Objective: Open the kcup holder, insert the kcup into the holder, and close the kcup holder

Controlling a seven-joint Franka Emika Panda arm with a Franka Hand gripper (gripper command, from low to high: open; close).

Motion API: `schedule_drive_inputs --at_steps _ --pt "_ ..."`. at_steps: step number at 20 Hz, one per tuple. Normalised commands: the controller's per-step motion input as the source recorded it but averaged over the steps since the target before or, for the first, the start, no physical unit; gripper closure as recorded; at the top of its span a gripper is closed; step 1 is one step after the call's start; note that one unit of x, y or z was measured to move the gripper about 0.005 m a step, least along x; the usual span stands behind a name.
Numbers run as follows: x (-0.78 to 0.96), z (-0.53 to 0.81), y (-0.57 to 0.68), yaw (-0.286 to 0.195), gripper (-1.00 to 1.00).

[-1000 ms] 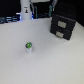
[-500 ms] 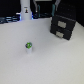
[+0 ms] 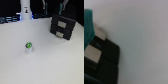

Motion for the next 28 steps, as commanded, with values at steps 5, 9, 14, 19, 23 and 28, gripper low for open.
schedule_drive_inputs --at_steps 5,9,14,19,23,28 --pt "-0.24 -0.07 0.69 -0.187 -1.00" --pt "-0.24 -0.16 0.68 -0.180 -1.00" --pt "-0.26 -0.20 0.66 -0.169 -1.00" --pt "-0.26 -0.26 0.57 -0.166 -1.00" --pt "-0.20 -0.39 0.33 -0.132 -1.00" --pt "-0.16 -0.43 0.21 -0.087 -1.00"
